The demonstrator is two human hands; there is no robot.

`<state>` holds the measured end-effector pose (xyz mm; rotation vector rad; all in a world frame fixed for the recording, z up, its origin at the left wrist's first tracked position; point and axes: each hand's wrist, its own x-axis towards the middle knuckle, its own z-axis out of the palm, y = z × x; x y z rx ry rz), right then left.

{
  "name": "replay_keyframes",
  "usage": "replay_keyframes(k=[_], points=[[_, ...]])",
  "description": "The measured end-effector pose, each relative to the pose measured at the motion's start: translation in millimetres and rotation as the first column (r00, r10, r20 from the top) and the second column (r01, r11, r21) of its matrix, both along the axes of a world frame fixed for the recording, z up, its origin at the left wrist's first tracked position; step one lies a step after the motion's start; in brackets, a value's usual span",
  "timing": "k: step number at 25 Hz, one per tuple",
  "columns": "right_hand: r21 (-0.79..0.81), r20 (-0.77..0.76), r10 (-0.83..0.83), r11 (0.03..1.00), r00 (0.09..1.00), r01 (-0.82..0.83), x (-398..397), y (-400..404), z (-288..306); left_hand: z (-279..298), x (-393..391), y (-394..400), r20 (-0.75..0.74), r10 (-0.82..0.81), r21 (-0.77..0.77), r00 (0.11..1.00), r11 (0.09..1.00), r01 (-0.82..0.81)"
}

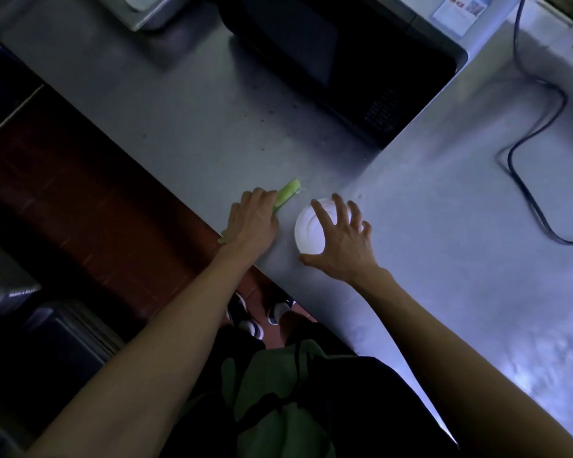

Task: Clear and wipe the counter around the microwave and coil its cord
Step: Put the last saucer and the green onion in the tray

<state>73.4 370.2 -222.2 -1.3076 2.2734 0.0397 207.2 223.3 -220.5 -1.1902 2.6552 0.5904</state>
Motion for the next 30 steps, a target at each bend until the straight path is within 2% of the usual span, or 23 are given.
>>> replay_keyframes(k=[5, 10, 14, 19, 25, 30], points=[[-0.015, 0.021, -0.019, 1.0, 1.0, 0.019, -10.2, -3.9, -1.5, -7.9, -4.1, -6.2, 0.037, 0.036, 0.006, 0.999, 0.999, -0.036], [-0.049, 0.011, -0.017, 0.999, 1.0, 0.017, -8.6, -19.2, 10.0, 4.7, 10.7, -16.6, 0.01, 0.039, 0.068, 0.999, 0.997, -0.04], [-0.052, -0.014, 0.043, 0.998, 0.999, -0.043, 5.4, -44.7, 19.8, 21.9, 36.5, -41.1, -0.034, 0.069, 0.037, 0.997, 0.997, -0.067], [-0.083, -0.063, 0.141, 0.986, 0.988, -0.146, 42.0, -109.2, 31.4, 36.6, 86.5, -90.9, -0.12, 0.147, 0.012, 0.982, 0.989, -0.147], [-0.091, -0.037, 0.144, 0.985, 0.989, -0.147, 98.7, -196.2, 45.9, 43.1, 160.1, -164.2, -0.209, 0.257, 0.004, 0.944, 0.965, -0.262], [-0.097, -0.085, 0.163, 0.98, 0.983, -0.171, 149.4, -268.8, 61.9, 49.0, 221.0, -234.7, -0.259, 0.269, -0.031, 0.928, 0.958, -0.286]])
